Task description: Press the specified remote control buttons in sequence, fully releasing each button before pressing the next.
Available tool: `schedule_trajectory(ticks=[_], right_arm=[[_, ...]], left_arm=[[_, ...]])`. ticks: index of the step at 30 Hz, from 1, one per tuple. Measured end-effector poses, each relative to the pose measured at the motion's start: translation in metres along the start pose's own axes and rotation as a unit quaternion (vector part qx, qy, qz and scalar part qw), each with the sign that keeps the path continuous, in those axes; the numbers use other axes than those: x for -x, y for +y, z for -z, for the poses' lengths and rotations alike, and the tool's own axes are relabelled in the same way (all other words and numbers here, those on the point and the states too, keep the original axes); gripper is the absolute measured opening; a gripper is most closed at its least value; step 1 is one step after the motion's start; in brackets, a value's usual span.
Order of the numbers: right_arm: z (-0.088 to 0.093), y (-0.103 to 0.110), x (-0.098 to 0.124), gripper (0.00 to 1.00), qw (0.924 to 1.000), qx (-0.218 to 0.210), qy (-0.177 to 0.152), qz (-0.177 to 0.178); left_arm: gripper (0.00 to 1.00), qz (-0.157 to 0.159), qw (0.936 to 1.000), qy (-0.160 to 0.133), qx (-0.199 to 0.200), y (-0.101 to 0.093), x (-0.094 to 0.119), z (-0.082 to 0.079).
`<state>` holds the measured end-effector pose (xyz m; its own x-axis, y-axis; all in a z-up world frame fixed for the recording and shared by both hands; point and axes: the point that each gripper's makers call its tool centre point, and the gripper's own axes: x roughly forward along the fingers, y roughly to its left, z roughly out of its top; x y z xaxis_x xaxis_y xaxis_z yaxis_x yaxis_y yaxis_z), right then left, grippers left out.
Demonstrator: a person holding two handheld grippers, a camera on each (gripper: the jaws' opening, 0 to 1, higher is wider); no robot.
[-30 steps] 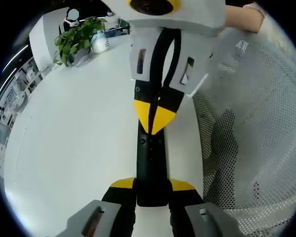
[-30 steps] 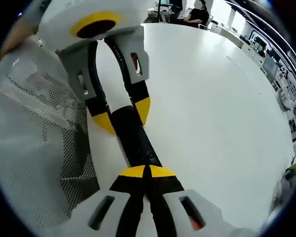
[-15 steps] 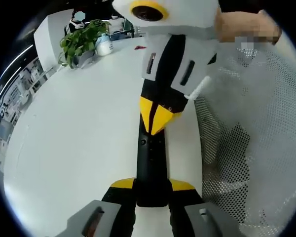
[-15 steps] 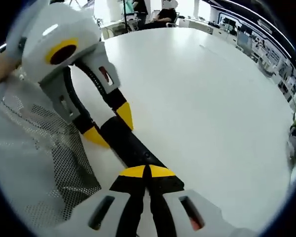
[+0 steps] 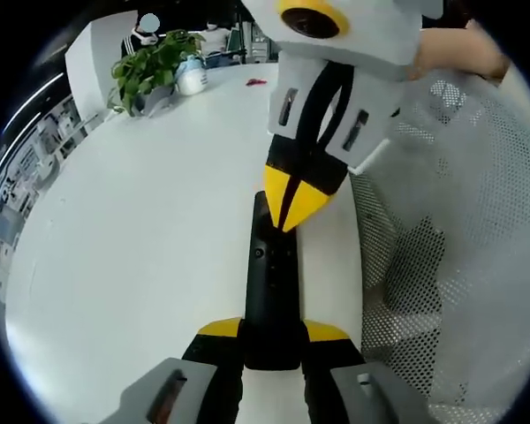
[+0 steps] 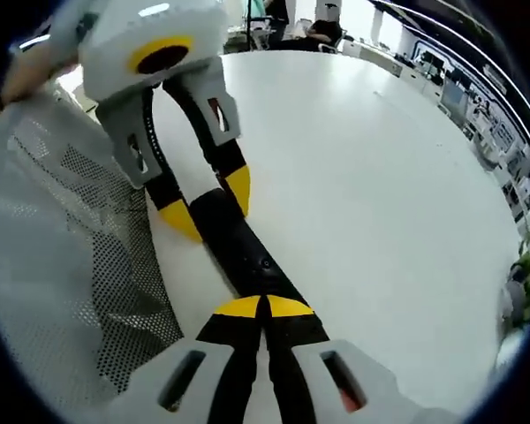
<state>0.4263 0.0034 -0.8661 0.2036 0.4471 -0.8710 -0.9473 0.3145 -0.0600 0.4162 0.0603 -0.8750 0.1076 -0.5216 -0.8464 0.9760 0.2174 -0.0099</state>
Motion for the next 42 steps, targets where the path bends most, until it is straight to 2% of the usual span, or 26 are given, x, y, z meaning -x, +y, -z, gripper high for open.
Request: schedule_trajectory(ticks=[6,9,11,15,19,26,27,30,33,42], right_arm=[[0.0009,-0.0005,0.0006,0.0,0.9995,0.023,-0.012,-0.02],[0.0033,0.0011,0.0022,0.0,0.9989,-0.004,-0.025,-0.04],[0.0071,0.0018,0.0036,0.0,0.9987,0.005,-0.019,-0.048],[0.0071,0.0044,0.0035,0.0,0.9987,0.009,-0.027,-0.043],[0.007,0.0052,0.0025,0.0,0.9974,0.069,-0.002,-0.02],[0.0056,0.0066,0.0007,0.0,0.9964,0.077,0.033,-0.006],[0.0058,0.0059,0.0006,0.0,0.9965,0.074,0.038,-0.007],[0.0072,0.0041,0.0006,0.0,0.998,0.029,0.055,-0.014],[0.0073,0.0033,0.0009,0.0,0.9981,-0.001,0.058,-0.022],[0.0086,0.0024,0.0023,0.0,0.9975,-0.065,0.016,-0.025]], left_arm=[[0.25,0.005,1.0,0.005,-0.002,0.0007,-0.0002,-0.0001],[0.25,0.004,1.0,0.001,-0.002,0.0002,-0.0001,0.0003],[0.25,0.003,1.0,-0.005,0.0,0.0006,-0.0002,0.0003],[0.25,0.006,1.0,0.0,0.001,0.0005,-0.0009,0.0001],[0.25,0.005,1.0,0.0,-0.004,-0.0001,-0.001,0.0002],[0.25,0.006,0.9998,-0.005,-0.015,-0.0013,-0.001,-0.0003],[0.25,0.006,0.9998,-0.004,-0.016,-0.0013,-0.001,-0.0003],[0.25,0.006,0.9998,-0.006,-0.016,-0.0013,-0.0011,-0.0004],[0.25,0.007,0.9998,-0.006,-0.018,-0.0014,-0.0013,-0.0006],[0.25,0.003,0.9999,-0.011,0.001,-0.0012,-0.0016,-0.0013]])
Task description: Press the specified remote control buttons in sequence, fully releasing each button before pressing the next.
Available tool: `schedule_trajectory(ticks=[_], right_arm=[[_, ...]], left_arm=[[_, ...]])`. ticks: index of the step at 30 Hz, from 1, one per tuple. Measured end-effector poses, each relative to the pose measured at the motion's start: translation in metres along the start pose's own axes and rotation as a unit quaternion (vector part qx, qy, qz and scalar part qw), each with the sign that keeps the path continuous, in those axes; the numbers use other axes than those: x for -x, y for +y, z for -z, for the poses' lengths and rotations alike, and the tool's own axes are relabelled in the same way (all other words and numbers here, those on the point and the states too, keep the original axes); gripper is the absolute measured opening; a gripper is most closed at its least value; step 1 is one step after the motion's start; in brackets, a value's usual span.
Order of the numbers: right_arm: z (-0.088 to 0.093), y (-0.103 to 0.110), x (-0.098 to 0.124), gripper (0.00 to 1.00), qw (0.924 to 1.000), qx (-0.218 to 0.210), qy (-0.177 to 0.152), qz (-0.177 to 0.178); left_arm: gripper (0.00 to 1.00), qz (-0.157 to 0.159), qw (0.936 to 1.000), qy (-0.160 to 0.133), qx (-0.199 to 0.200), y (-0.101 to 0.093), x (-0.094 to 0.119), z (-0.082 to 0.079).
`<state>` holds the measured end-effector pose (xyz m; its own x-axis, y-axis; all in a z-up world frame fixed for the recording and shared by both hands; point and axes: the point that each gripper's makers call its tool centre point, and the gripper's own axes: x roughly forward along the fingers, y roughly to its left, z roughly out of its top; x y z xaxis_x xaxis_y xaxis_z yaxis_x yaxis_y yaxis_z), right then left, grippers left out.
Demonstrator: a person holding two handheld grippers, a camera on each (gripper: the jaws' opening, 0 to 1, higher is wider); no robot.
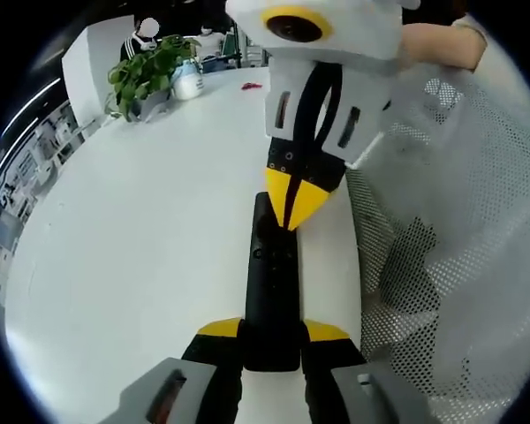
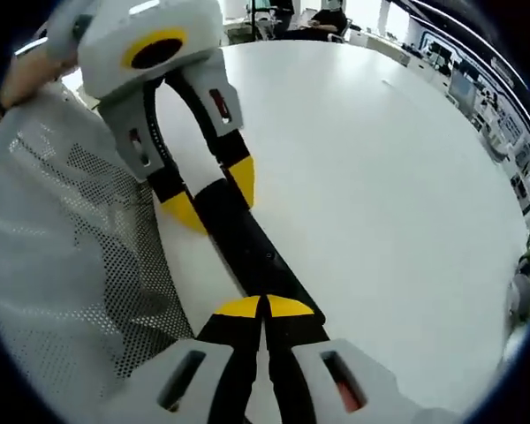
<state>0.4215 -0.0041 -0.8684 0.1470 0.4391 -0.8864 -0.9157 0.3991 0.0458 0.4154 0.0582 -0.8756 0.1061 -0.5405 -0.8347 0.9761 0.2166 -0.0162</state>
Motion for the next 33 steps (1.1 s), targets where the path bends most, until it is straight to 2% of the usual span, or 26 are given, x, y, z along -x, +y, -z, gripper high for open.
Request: schedule_trajectory(ticks=[5,8,10,11,13,20,22,23,24,31,33], right_arm=[[-0.001,0.002,-0.001,0.0,0.9999,-0.008,0.008,-0.004],[0.0,0.001,-0.001,0.0,0.9999,-0.006,0.009,-0.005],[-0.001,0.002,0.0,0.0,0.9991,-0.034,0.004,-0.023],[-0.001,0.001,0.0,0.0,0.997,-0.07,0.006,-0.034],[-0.001,-0.001,0.0,0.0,0.9956,-0.08,0.008,-0.047],[-0.006,-0.006,-0.002,0.0,0.9982,-0.038,0.023,-0.04],[-0.011,-0.013,-0.001,0.0,0.9995,-0.016,0.018,-0.019],[-0.014,-0.022,0.0,0.0,0.9998,0.003,0.016,0.007],[-0.014,-0.024,0.0,0.0,0.9997,0.009,0.018,0.01],[-0.014,-0.02,-0.003,0.0,0.998,0.045,0.044,-0.013],[-0.014,-0.018,-0.004,0.0,0.9962,0.068,0.052,-0.016]], left_arm=[[0.25,-0.002,1.0,0.001,0.007,0.0,0.0,-0.001],[0.25,0.0,1.0,0.005,-0.007,0.0,0.0,-0.001],[0.25,0.0,1.0,0.005,-0.008,0.0,0.0,-0.001],[0.25,0.0,0.9999,0.004,-0.01,0.0,0.0,0.0],[0.25,0.001,1.0,0.004,-0.009,0.0,0.0,0.0],[0.24,0.001,1.0,0.003,-0.006,0.0,0.0,0.0],[0.25,0.001,1.0,0.002,-0.006,0.001,0.0,0.0],[0.25,0.001,1.0,0.002,-0.008,0.0,0.0,0.0],[0.25,0.001,1.0,0.002,-0.009,0.001,0.0,0.0],[0.25,0.002,1.0,0.002,-0.008,0.001,0.0,0.0],[0.25,0.002,1.0,0.002,-0.009,0.0,0.0,0.0]])
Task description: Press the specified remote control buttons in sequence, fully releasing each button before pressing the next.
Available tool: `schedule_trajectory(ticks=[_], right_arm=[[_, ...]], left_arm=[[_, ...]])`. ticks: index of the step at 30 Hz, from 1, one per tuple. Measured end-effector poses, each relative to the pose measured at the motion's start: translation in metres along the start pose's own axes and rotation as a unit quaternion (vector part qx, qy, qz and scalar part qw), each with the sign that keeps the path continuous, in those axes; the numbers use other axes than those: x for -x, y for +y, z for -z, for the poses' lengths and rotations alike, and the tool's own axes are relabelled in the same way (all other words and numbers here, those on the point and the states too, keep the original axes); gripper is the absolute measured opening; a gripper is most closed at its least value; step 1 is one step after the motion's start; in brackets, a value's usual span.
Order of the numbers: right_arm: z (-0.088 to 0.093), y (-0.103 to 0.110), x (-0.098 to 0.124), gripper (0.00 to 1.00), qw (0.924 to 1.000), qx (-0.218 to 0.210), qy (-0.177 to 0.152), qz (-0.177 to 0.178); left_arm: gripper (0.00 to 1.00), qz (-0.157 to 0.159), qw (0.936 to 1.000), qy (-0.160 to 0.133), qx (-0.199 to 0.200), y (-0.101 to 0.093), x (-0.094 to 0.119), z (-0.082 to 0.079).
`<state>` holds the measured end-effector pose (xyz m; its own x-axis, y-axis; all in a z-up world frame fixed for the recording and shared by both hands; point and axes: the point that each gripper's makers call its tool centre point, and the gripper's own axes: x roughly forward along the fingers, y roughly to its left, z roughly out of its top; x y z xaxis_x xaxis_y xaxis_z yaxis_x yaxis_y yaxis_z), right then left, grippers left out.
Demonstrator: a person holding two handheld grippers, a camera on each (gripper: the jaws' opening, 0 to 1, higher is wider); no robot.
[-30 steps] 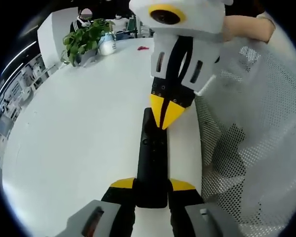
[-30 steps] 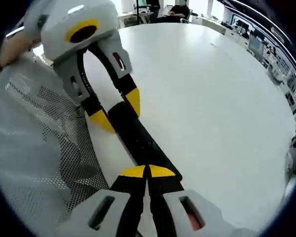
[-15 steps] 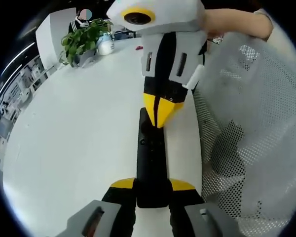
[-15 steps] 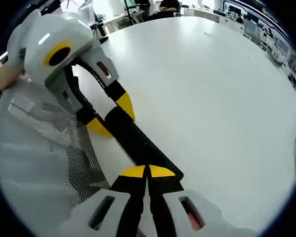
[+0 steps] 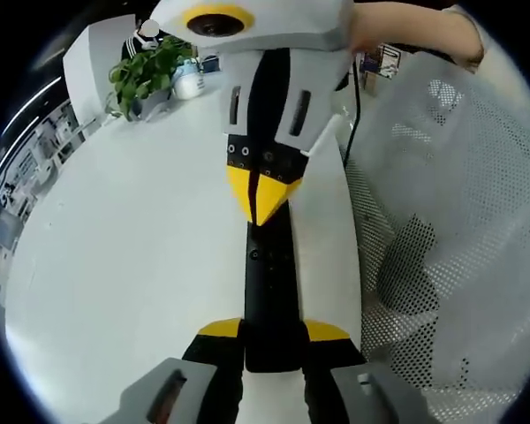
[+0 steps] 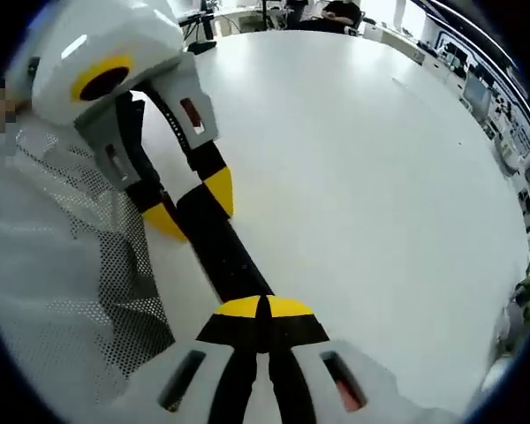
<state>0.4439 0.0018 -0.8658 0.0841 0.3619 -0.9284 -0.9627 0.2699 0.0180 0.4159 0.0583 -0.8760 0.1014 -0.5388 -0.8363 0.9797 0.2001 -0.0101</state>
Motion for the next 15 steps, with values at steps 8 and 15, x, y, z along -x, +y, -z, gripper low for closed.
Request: schedule_trajectory(ticks=[8,15], right_arm=[[-0.0056,0.0051,-0.0037,0.0,0.9994,0.016,0.02,-0.024],[-0.0019,0.0026,-0.0037,0.0,0.9991,0.001,0.03,-0.029]], left_arm=[[0.25,0.001,1.0,-0.003,-0.001,0.0003,0.0001,-0.0001],[0.25,0.002,1.0,-0.004,-0.001,-0.0001,0.0004,-0.0002]])
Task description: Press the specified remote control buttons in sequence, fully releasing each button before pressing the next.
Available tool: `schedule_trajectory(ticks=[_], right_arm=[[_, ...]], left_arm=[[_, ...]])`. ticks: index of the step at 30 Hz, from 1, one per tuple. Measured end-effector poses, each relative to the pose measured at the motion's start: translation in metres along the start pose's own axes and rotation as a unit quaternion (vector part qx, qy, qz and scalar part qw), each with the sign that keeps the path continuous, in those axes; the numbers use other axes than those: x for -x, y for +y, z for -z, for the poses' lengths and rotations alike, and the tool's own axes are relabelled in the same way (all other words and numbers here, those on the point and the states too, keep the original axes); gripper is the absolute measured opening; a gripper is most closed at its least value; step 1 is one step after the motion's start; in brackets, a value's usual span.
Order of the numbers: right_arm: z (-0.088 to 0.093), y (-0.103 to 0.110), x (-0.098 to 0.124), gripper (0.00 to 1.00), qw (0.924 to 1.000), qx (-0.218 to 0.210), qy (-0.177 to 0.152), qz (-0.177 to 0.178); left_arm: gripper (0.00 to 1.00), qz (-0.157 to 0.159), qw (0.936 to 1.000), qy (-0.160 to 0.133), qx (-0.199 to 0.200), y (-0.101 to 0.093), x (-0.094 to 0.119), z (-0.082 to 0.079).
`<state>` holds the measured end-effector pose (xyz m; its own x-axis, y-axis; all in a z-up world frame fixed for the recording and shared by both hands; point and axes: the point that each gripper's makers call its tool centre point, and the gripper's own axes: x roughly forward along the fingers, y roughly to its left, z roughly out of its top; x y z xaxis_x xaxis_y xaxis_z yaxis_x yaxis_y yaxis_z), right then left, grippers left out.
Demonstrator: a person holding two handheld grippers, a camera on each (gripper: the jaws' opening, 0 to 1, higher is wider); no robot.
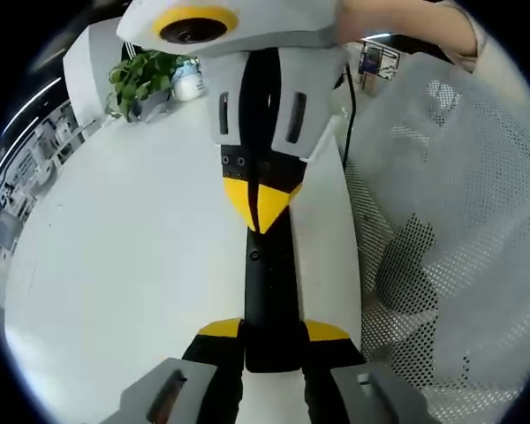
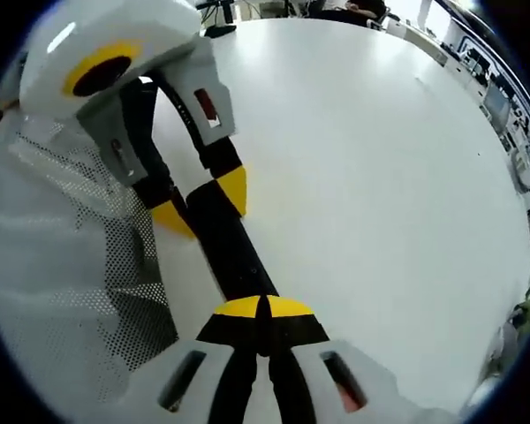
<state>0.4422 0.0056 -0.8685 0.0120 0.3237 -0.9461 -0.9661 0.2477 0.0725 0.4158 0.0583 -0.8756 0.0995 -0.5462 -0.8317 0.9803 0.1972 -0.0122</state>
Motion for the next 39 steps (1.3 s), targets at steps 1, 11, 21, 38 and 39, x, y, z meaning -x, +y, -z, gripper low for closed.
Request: schedule_trajectory(ticks=[1,11,21,38,39], right_arm=[[0.0,-0.0001,-0.0003,0.0,1.0,-0.004,0.0,-0.001],[-0.0006,-0.0038,-0.0049,0.0,0.9973,-0.041,0.054,-0.029],[0.0024,-0.0047,-0.0042,0.0,0.9948,-0.071,0.051,-0.053],[0.001,-0.0009,0.0009,0.0,0.9869,-0.085,-0.128,0.048],[0.0012,-0.0004,0.0011,0.0,0.9856,-0.082,-0.137,0.056]], left_arm=[[0.25,0.0,1.0,0.0,0.0,0.0,0.0001,0.0],[0.25,0.0,0.9999,0.006,-0.011,-0.0003,-0.0002,-0.0001],[0.25,0.0,1.0,0.001,-0.007,-0.0001,-0.0001,-0.0004],[0.25,0.001,1.0,-0.004,-0.001,0.0,0.0,-0.0002],[0.25,0.001,1.0,-0.004,-0.001,0.0,0.0,-0.0001]])
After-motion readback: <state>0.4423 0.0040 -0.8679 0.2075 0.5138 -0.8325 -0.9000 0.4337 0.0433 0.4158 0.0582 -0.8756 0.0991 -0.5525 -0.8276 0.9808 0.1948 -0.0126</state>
